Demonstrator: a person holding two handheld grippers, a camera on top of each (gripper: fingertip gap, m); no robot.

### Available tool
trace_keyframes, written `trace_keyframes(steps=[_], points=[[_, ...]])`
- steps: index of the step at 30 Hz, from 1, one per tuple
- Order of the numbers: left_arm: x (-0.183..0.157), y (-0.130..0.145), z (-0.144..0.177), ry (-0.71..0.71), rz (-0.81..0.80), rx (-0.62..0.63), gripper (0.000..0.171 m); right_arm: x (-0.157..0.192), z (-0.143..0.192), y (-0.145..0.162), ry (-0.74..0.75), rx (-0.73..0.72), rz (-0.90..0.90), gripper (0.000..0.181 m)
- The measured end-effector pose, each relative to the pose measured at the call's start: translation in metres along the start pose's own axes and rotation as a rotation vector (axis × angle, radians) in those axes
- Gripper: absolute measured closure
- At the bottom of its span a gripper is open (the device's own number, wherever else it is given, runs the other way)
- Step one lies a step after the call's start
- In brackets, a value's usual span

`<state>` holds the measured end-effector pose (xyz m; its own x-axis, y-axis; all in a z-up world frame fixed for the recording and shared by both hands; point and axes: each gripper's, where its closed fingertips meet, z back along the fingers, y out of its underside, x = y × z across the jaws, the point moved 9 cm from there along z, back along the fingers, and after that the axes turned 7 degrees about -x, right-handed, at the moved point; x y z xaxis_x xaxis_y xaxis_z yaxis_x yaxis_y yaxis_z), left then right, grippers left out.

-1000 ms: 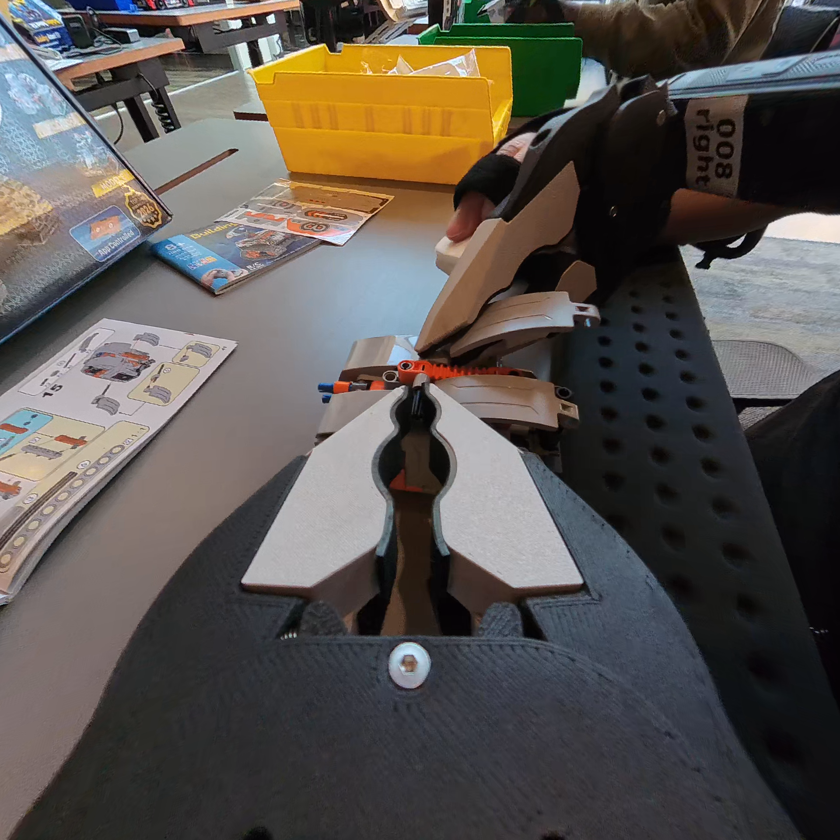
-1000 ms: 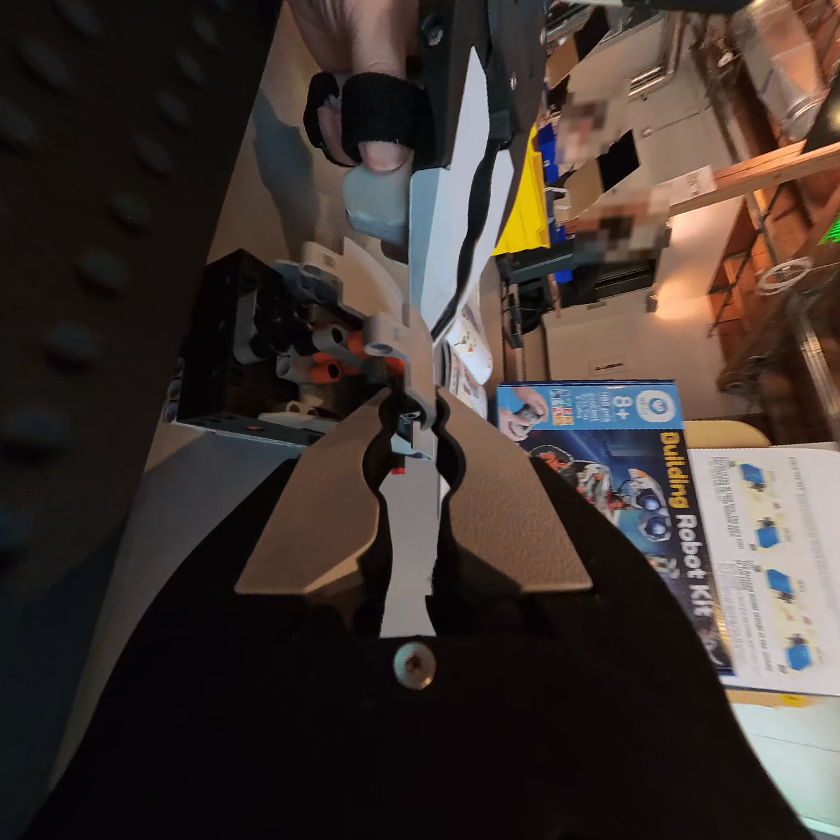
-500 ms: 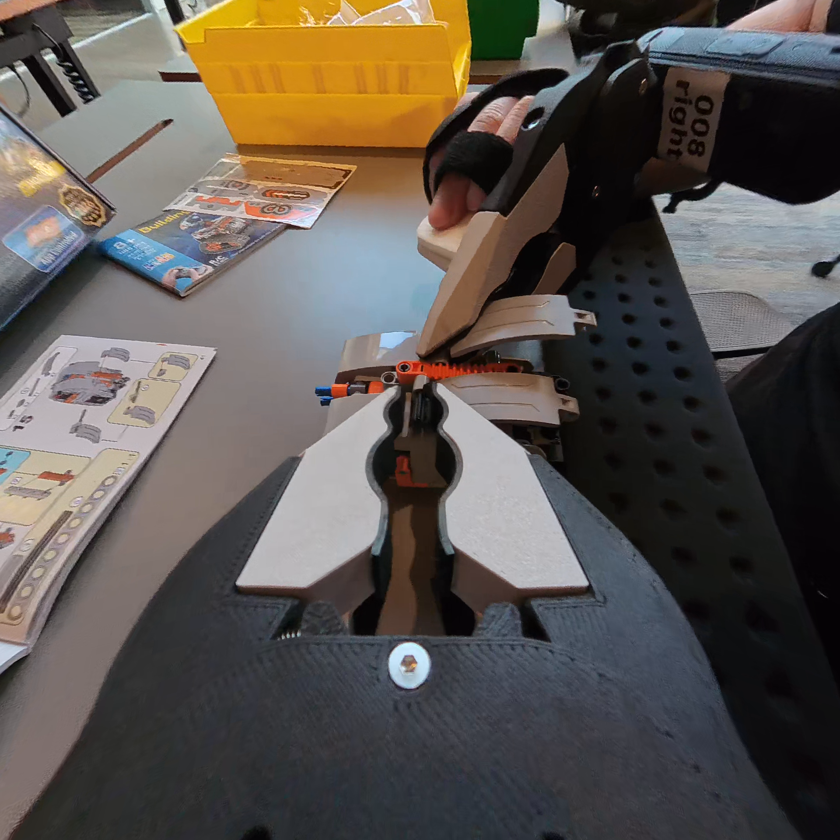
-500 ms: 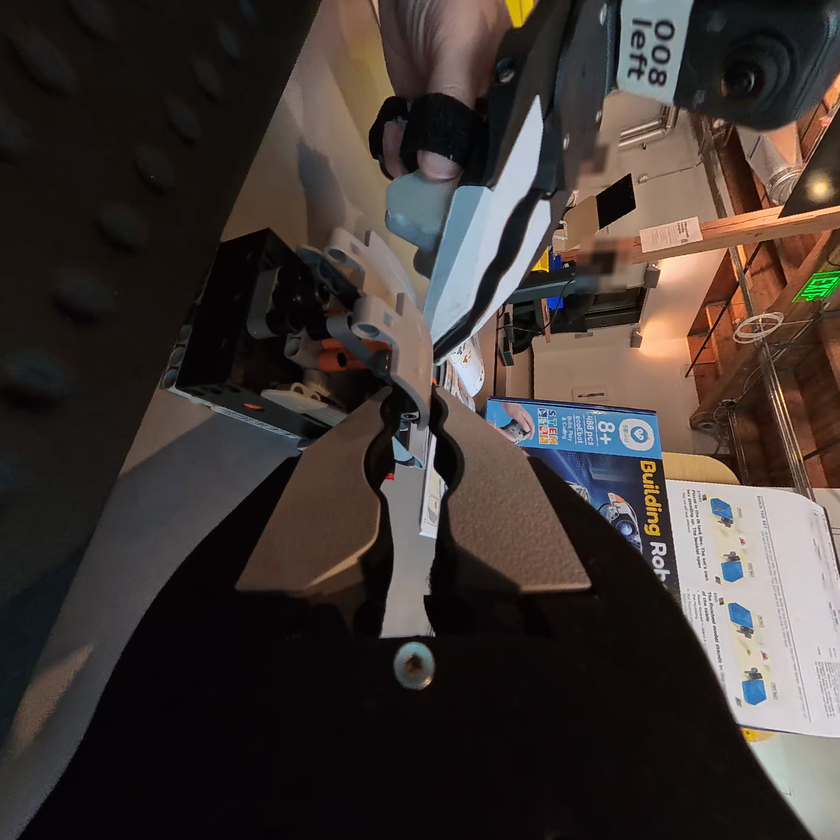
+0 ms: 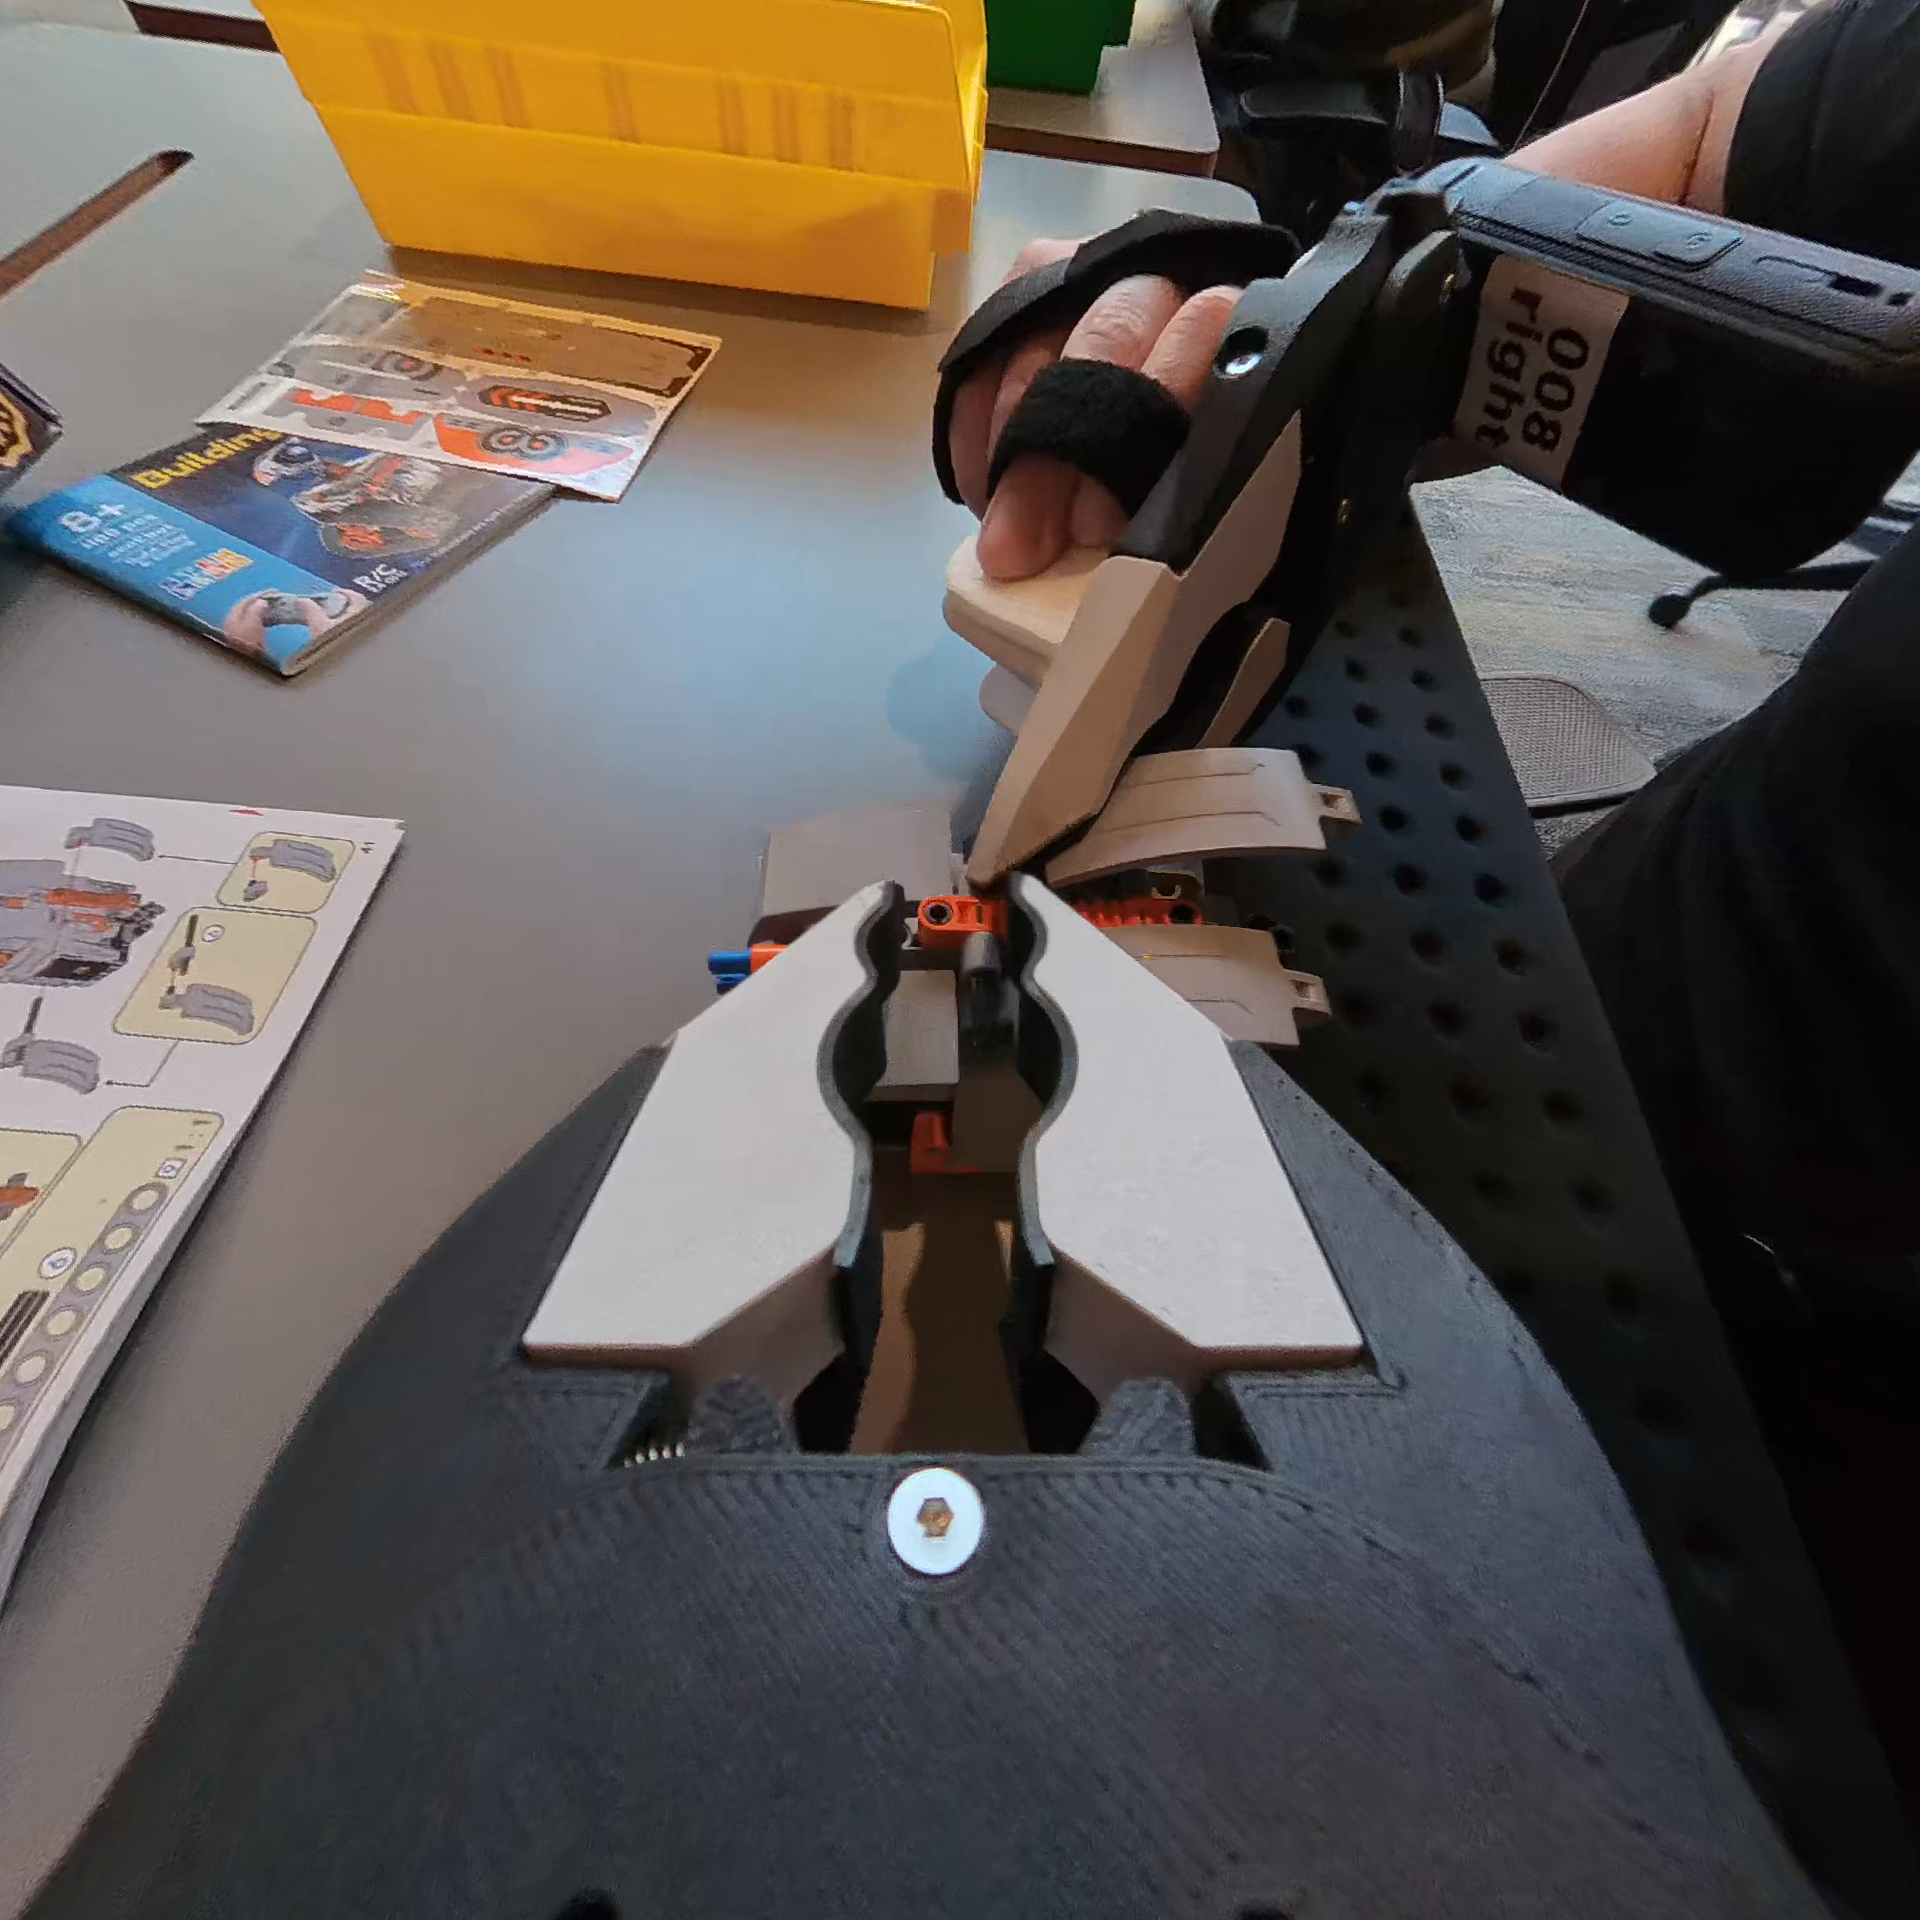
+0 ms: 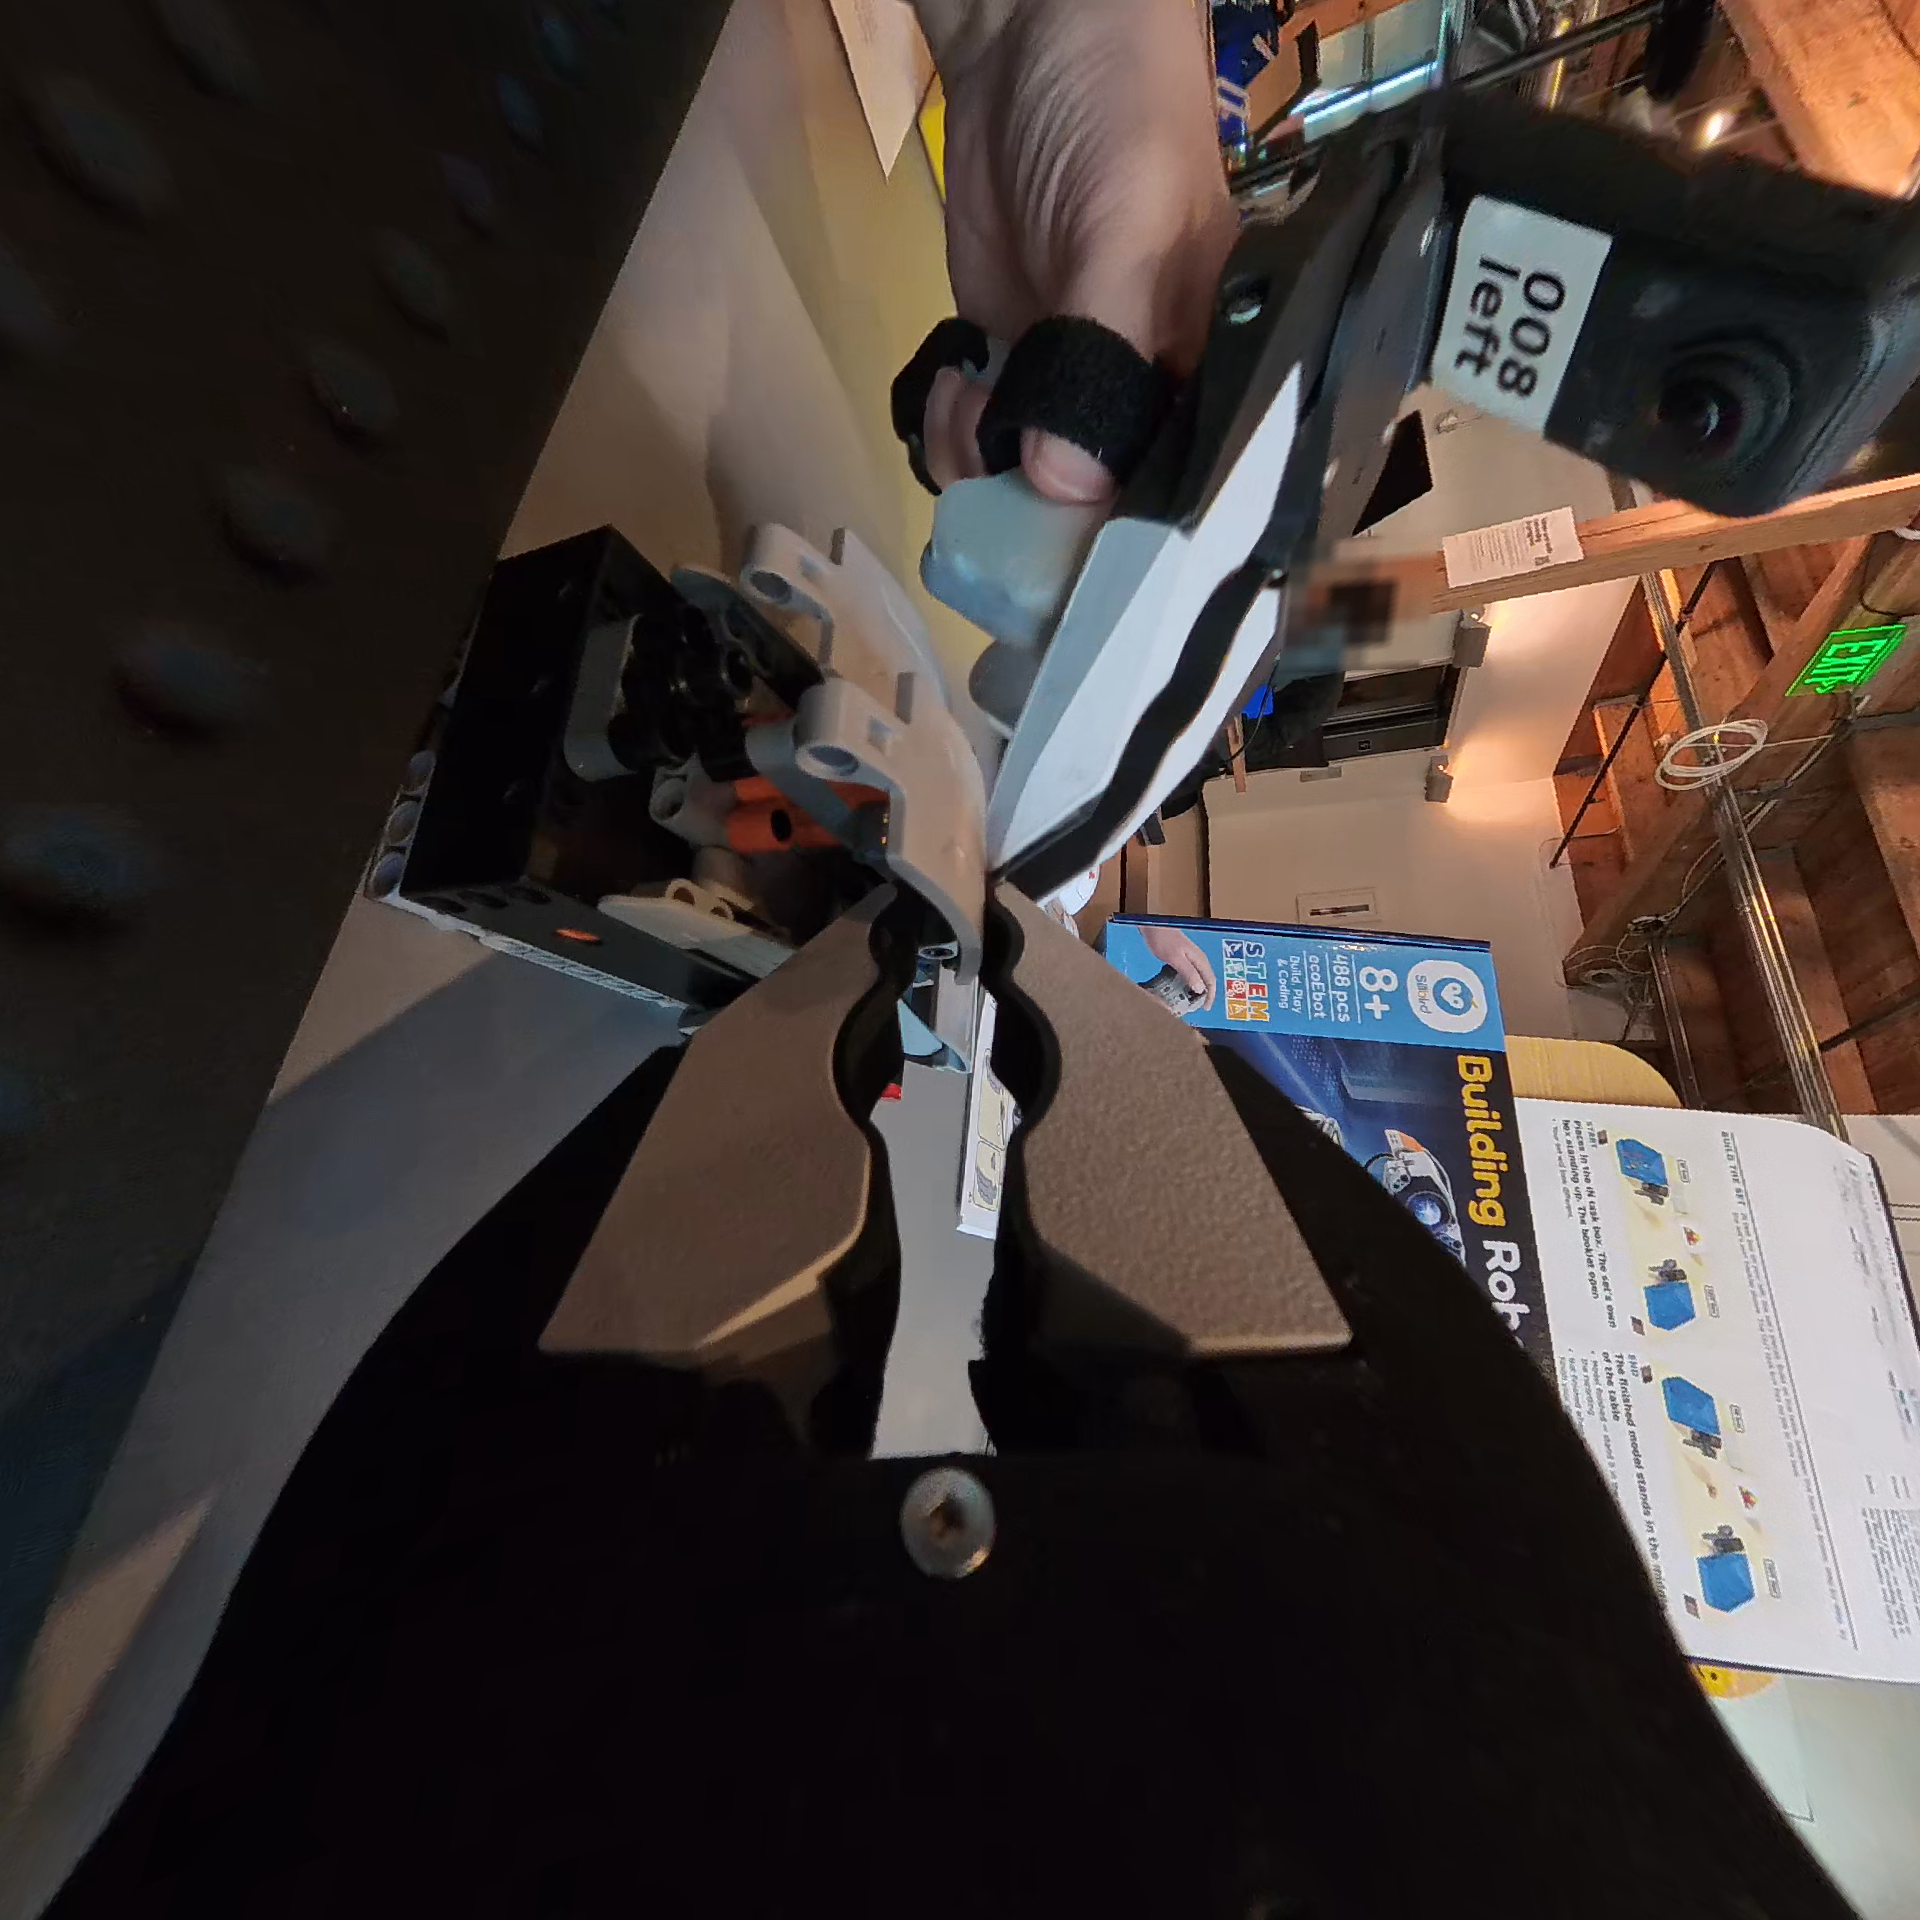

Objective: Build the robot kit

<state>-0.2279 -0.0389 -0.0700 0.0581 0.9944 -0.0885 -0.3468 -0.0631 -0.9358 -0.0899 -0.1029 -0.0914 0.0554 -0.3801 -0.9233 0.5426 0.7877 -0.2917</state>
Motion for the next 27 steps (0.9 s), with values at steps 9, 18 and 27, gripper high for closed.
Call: trace_keyframes(steps=[9, 18, 27], points=[[0.018, 0.008, -0.002, 0.234, 0.088, -0.063, 0.161, -0.001, 0.002, 0.006, -0.006, -0.08, -0.051, 0.172], [0.018, 0.017, 0.001, 0.202, 0.157, -0.133, 0.168, -0.005, 0.009, 0.019, -0.005, -0.096, -0.16, 0.17], [0.027, 0.009, -0.01, 0.16, 0.174, -0.163, 0.157, -0.013, 0.021, 0.037, 0.023, -0.044, -0.183, 0.158]])
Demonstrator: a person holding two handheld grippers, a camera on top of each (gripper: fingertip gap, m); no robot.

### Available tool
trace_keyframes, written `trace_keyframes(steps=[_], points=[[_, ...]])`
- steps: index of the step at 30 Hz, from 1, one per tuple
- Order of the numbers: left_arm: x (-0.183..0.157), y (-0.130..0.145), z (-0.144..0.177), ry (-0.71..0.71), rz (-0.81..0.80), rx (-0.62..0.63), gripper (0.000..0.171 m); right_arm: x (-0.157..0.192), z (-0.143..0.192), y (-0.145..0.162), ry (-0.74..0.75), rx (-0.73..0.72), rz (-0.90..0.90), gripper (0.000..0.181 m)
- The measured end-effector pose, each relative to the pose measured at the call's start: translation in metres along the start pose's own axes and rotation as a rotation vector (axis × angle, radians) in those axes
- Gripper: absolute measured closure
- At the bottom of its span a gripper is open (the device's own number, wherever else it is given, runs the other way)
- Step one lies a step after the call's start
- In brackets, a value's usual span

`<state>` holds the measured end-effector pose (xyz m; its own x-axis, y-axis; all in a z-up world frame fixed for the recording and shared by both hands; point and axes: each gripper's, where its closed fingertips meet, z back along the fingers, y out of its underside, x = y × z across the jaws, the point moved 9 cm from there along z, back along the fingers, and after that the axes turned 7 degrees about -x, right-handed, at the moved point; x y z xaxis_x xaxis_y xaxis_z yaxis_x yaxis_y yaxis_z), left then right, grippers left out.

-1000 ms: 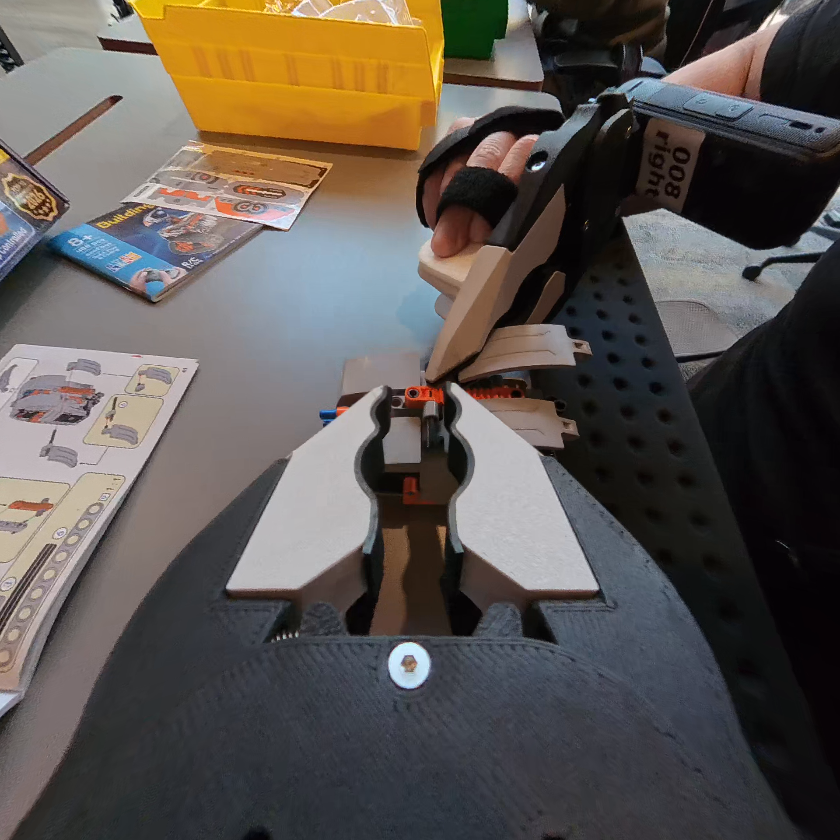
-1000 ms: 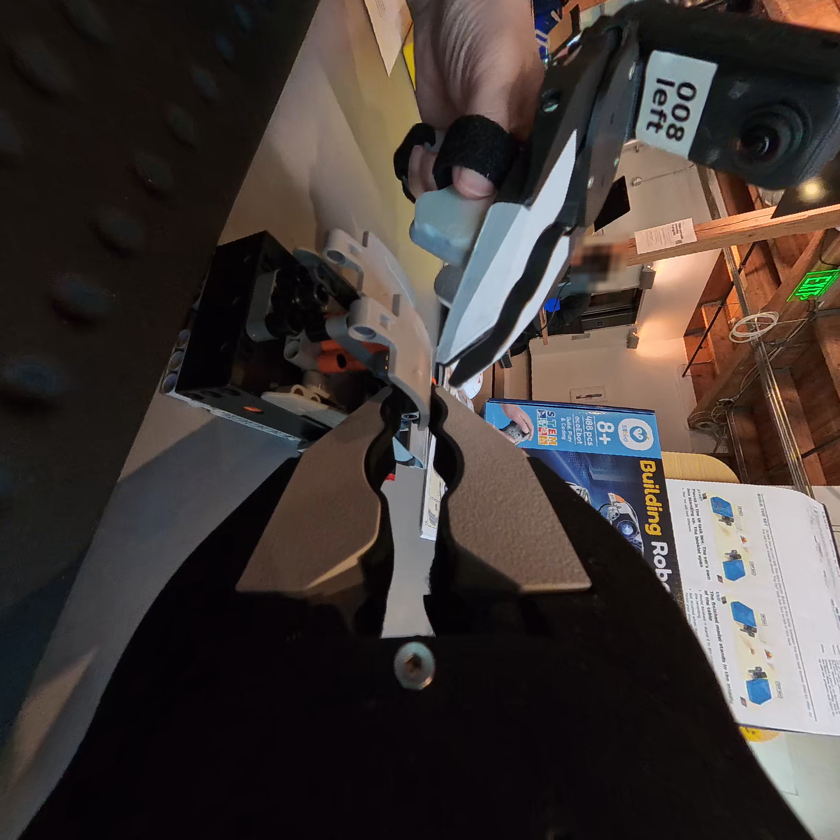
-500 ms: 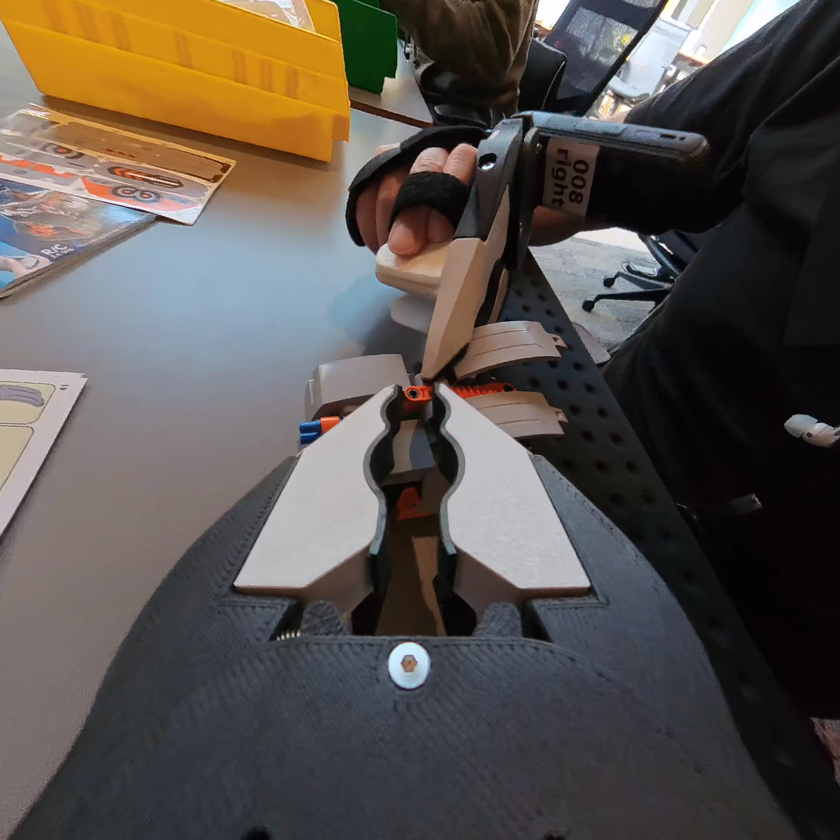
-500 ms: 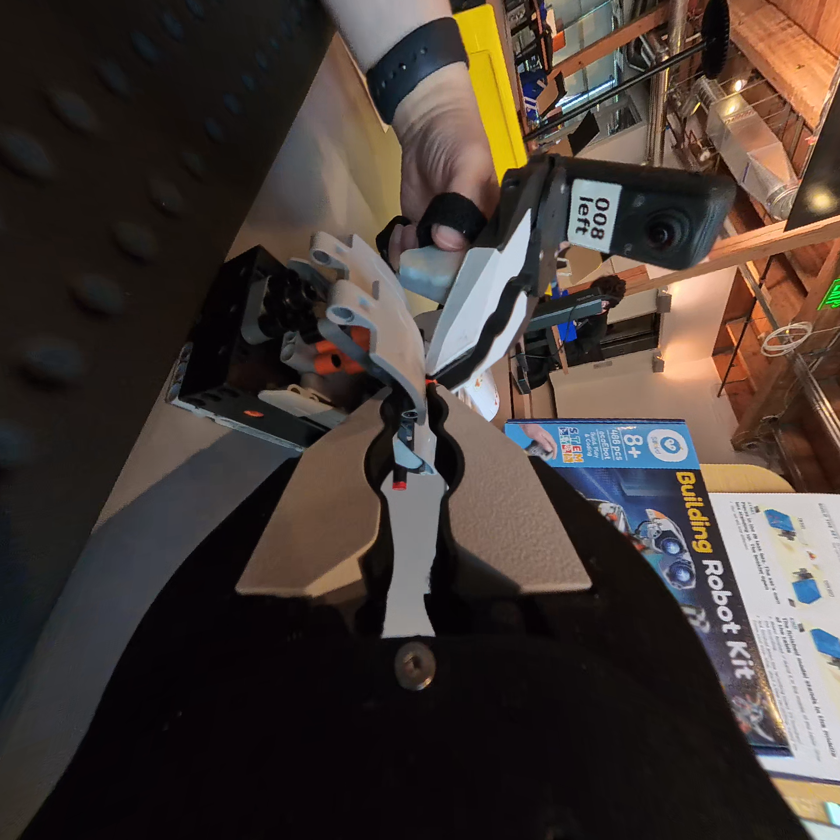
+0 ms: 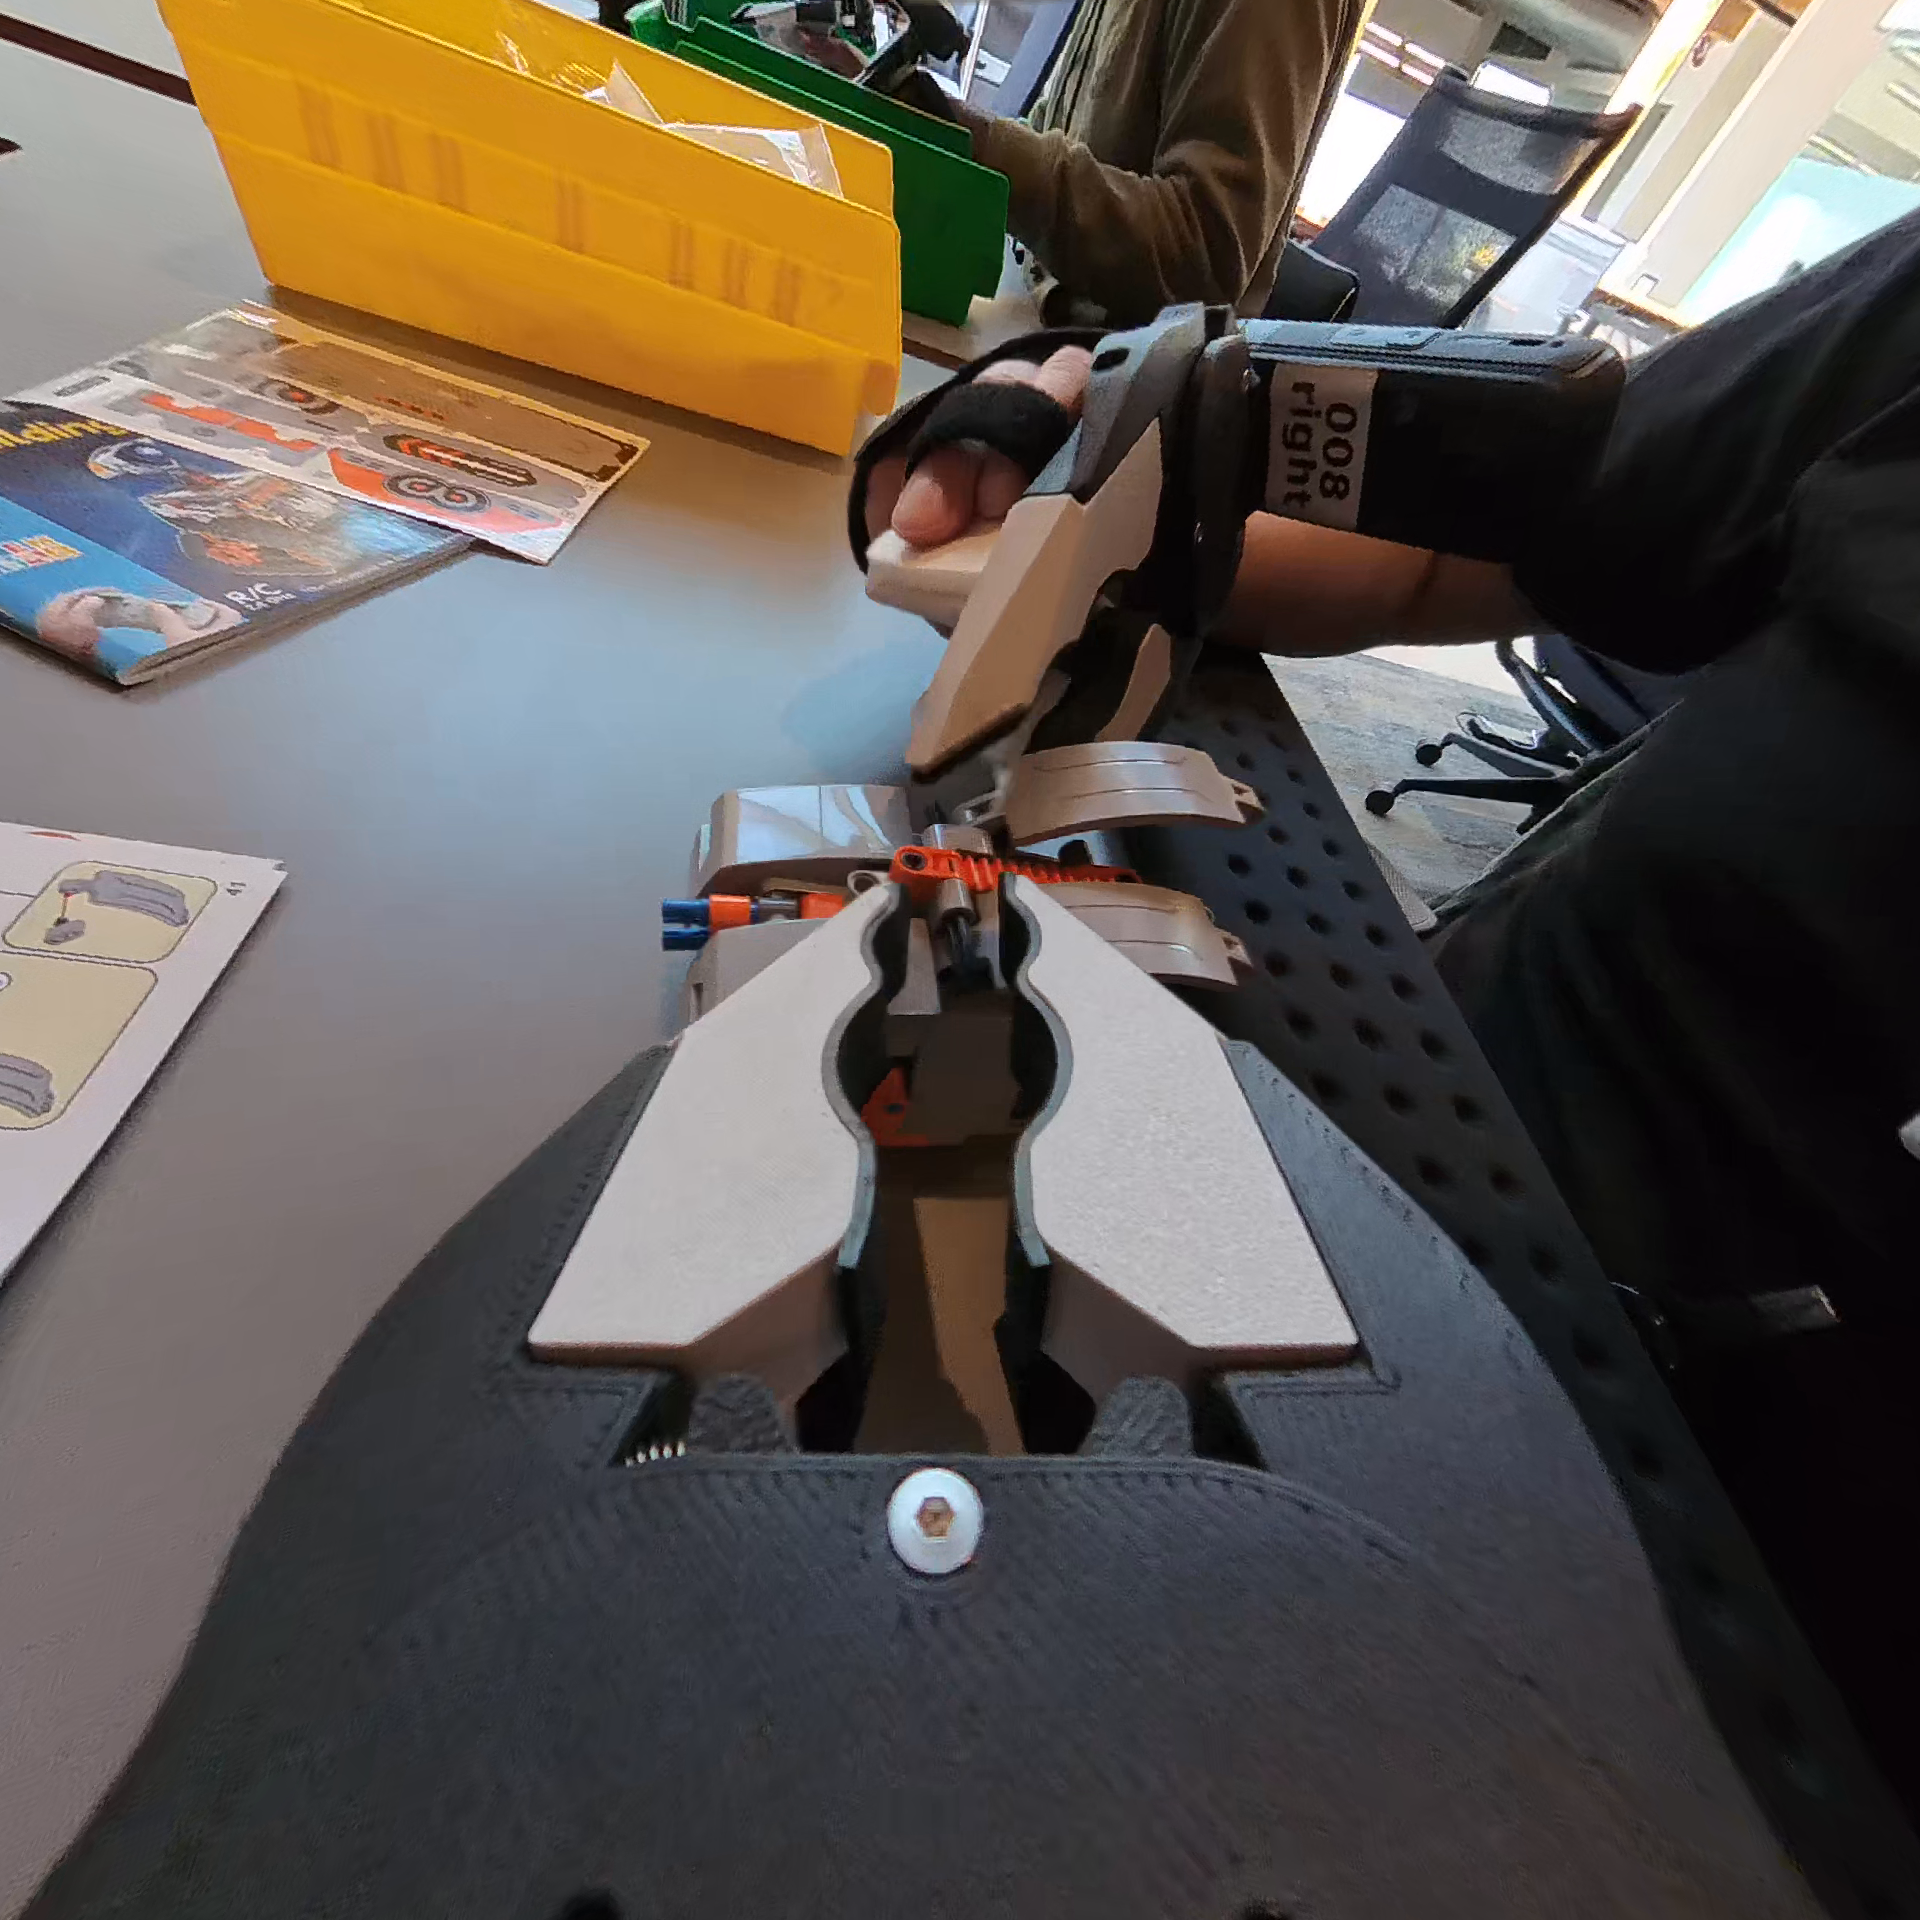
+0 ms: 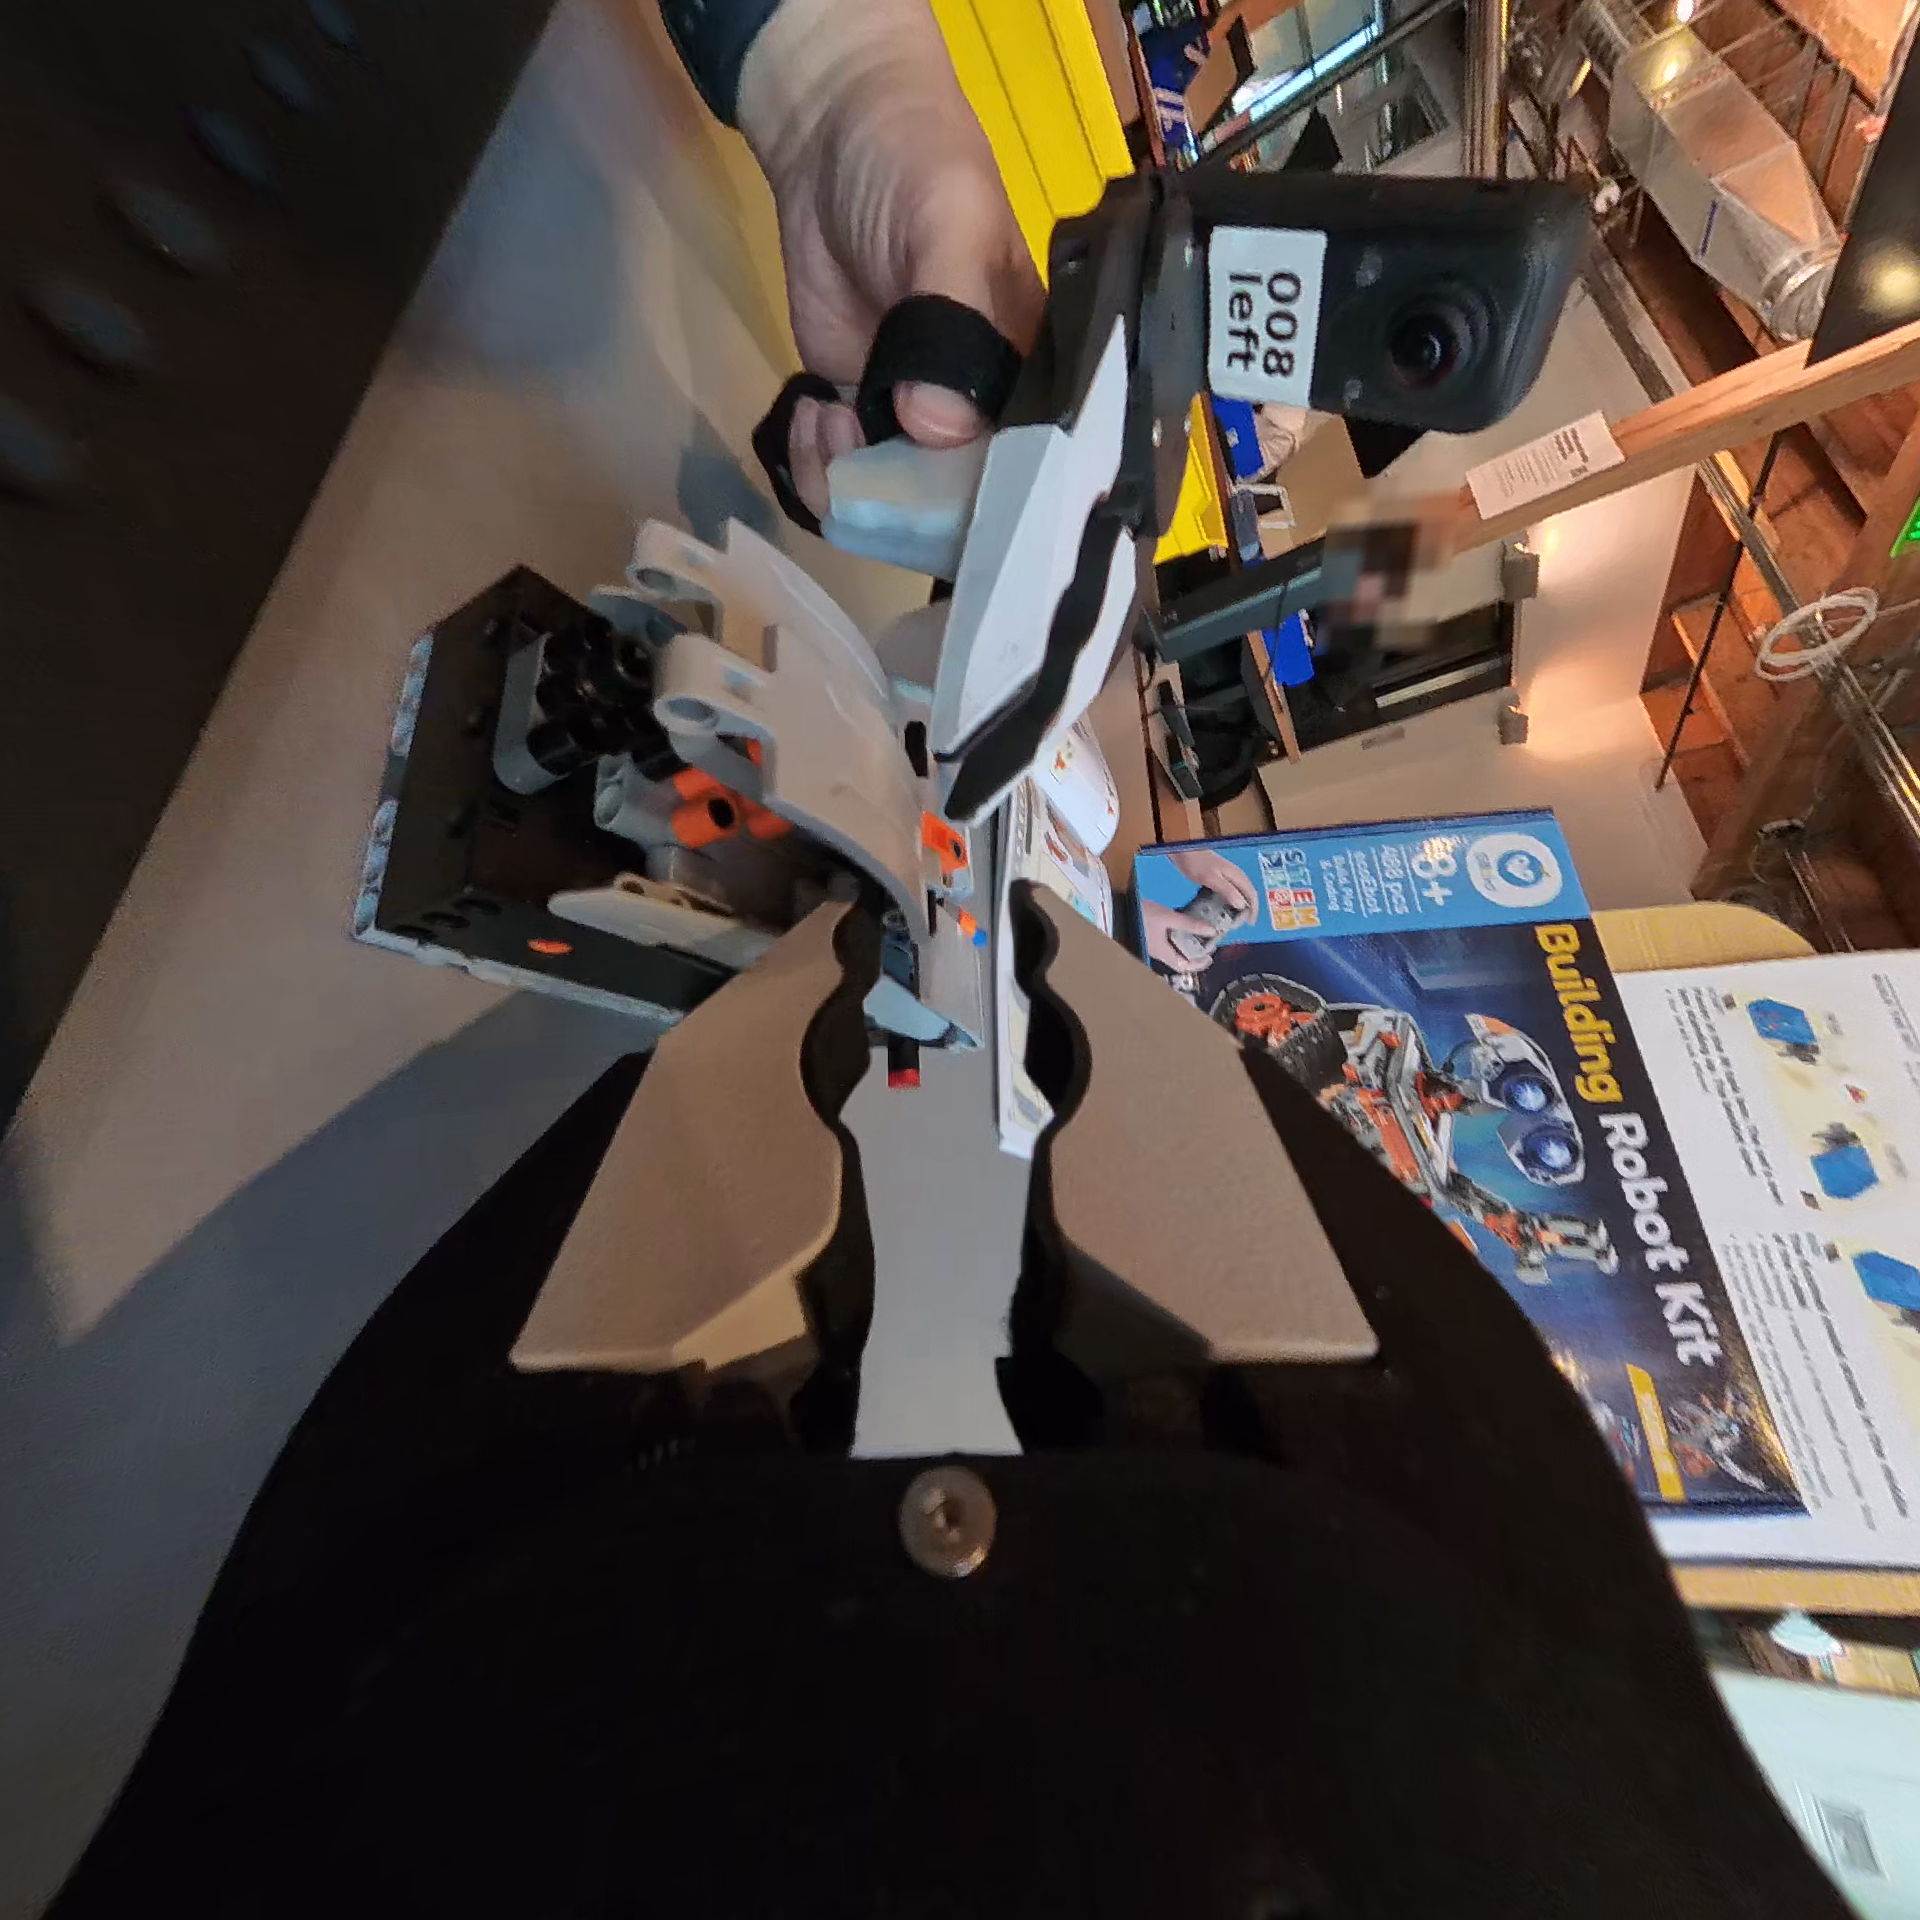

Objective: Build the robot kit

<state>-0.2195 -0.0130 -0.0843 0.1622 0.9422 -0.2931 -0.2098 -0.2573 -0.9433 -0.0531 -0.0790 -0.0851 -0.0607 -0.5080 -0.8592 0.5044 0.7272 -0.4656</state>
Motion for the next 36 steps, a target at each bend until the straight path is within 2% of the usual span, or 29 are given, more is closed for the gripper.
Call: trace_keyframes(steps=[4, 6, 7, 11, 12, 13, 16, 20, 27, 30, 33, 36], points=[[-0.001, 0.003, -0.005, -0.014, -0.008, 0.022, 0.162, -0.001, 0.02, 0.012, 0.009, 0.088, -0.105, 0.16], [-0.001, 0.004, -0.005, -0.017, 0.0, 0.015, 0.162, -0.002, 0.03, 0.019, -0.043, 0.116, -0.329, 0.178], [-0.001, 0.004, -0.005, -0.018, 0.0, 0.013, 0.162, -0.004, 0.032, 0.021, -0.097, 0.096, -0.549, 0.179], [0.001, 0.001, -0.004, -0.06, -0.055, 0.021, 0.157, -0.025, 0.026, 0.031, -0.357, -0.041, -1.628, 0.177], [0.001, 0.0, -0.005, -0.067, -0.07, 0.024, 0.156, -0.029, 0.025, 0.035, -0.392, -0.069, -1.827, 0.179], [0.0, -0.001, -0.006, -0.07, -0.084, 0.029, 0.155, -0.031, 0.023, 0.038, -0.411, -0.083, -1.953, 0.18], [-0.002, -0.002, -0.01, -0.063, -0.107, 0.045, 0.153, -0.024, 0.017, 0.049, -0.409, -0.006, -2.128, 0.176], [-0.004, -0.001, -0.01, -0.074, -0.121, 0.045, 0.155, -0.018, 0.009, 0.054, -0.398, -0.033, -2.344, 0.169], [-0.007, 0.002, -0.01, -0.104, -0.127, 0.022, 0.155, -0.011, 0.004, 0.054, -0.38, 0.009, -2.51, 0.168], [-0.008, 0.002, -0.011, -0.11, -0.137, 0.023, 0.155, -0.011, 0.005, 0.053, -0.377, 0.058, -2.516, 0.169], [-0.009, 0.003, -0.011, -0.119, -0.14, 0.018, 0.156, -0.012, 0.007, 0.048, -0.382, 0.134, -2.489, 0.16], [-0.01, 0.003, -0.01, -0.121, -0.134, 0.01, 0.156, -0.015, 0.007, 0.043, -0.359, 0.102, -2.536, 0.16]])
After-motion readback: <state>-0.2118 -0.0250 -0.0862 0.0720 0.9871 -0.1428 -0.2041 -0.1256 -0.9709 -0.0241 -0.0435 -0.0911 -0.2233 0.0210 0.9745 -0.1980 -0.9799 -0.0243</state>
